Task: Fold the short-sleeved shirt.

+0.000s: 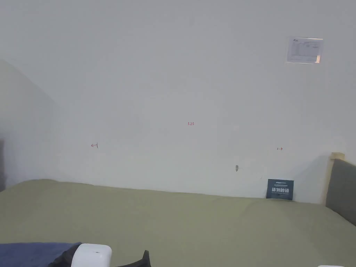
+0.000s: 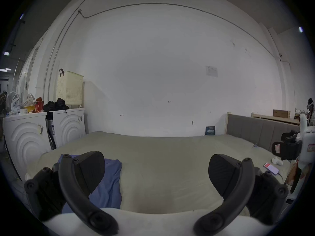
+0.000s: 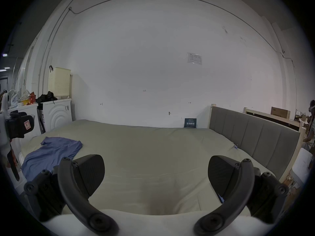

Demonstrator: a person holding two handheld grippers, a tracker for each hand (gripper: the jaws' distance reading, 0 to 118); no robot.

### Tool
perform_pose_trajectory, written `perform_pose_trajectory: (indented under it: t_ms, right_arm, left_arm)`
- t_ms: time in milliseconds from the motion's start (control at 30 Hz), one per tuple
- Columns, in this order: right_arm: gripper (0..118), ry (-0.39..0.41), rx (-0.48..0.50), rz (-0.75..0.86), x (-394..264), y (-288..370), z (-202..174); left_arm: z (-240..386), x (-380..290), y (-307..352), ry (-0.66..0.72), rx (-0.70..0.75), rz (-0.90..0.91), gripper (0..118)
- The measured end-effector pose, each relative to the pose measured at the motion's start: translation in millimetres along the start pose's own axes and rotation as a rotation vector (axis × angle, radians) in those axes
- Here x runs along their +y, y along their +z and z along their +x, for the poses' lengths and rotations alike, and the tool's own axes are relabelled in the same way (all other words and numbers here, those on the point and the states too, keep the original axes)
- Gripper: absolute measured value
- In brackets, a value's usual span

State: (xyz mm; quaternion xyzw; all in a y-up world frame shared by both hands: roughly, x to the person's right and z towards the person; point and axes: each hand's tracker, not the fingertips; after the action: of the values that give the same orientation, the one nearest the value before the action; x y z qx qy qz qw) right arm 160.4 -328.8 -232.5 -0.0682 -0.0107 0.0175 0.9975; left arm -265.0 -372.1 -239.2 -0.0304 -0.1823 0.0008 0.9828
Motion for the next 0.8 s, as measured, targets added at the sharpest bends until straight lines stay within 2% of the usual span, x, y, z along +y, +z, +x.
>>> perform_pose_trajectory:
  t_ms: [133, 800]
  right_arm:
    - [118, -0.017, 0.014, -0.011, -0.7, -1.1, 2.5]
    - [118, -0.007, -0.040, -0.010, -0.2, 0.0, 3.3]
  left_arm:
    - [-1.7, 1.8, 1.7, -0.023, 0.021, -0.026, 118]
    - [-0.3, -0.6, -1.2, 0.002, 0.003, -0.037, 118]
